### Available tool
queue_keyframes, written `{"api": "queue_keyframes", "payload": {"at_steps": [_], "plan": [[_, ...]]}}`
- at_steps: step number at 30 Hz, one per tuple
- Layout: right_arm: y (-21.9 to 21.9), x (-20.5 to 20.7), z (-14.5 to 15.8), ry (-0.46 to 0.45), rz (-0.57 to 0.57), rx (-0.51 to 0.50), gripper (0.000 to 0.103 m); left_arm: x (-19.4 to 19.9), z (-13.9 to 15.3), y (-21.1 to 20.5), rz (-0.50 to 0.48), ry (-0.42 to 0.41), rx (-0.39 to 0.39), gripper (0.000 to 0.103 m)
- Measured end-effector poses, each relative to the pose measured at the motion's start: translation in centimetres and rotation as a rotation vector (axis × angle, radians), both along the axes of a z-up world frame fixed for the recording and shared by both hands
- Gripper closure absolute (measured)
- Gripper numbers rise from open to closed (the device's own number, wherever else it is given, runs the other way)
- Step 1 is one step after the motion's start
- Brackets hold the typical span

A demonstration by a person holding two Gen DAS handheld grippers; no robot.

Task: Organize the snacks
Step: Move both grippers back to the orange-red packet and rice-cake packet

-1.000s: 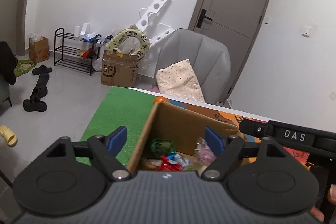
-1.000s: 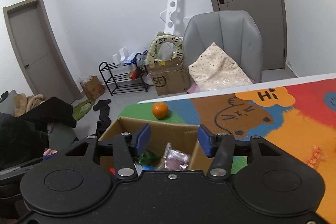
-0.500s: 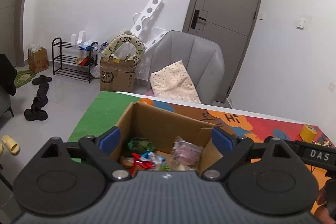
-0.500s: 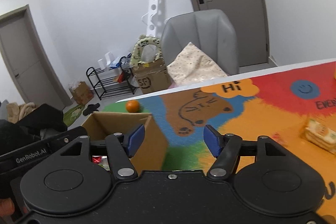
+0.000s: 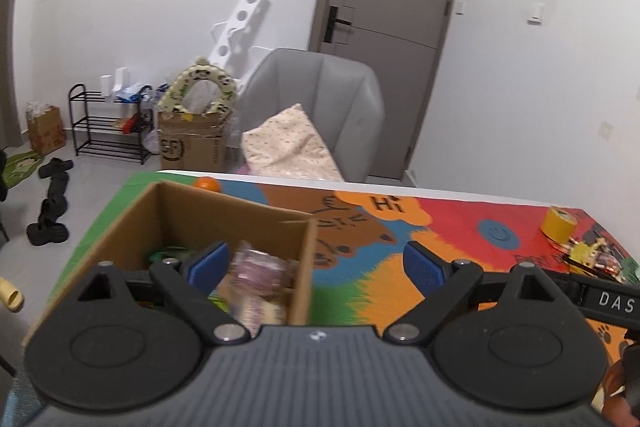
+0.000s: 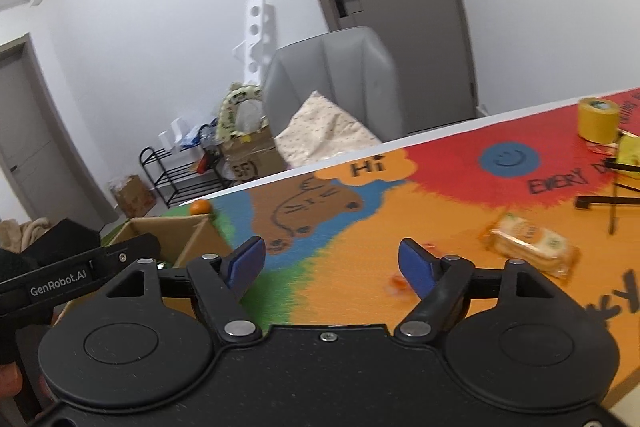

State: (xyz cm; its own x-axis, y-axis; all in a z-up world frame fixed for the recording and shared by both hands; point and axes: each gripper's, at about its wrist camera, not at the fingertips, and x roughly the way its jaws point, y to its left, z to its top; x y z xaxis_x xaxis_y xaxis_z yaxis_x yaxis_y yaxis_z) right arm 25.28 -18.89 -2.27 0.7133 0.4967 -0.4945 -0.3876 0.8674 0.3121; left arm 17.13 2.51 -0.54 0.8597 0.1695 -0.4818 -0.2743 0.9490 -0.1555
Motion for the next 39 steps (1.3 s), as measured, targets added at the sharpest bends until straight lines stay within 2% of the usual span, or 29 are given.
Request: {"api": "queue_keyframes", "payload": {"at_steps": [12, 22, 39], "plan": [[-6.7, 0.7, -2.0, 0.026, -0.093, -0.014, 0.027, 2.3, -1.0, -5.4, -0.089, 0.040, 0.016, 0.010], [-10.1, 1.8, -3.8, 0.050, -0.130, -0.044, 0.027, 4.9, -2.3, -8.7, -0.141, 0.093, 0.042, 0.010], [-11.6, 6.7, -6.4, 0.092, -0.145, -0.054, 0.028, 11.1, -6.7, -12.4, -0.219, 0.175, 0.050, 0.017]]}}
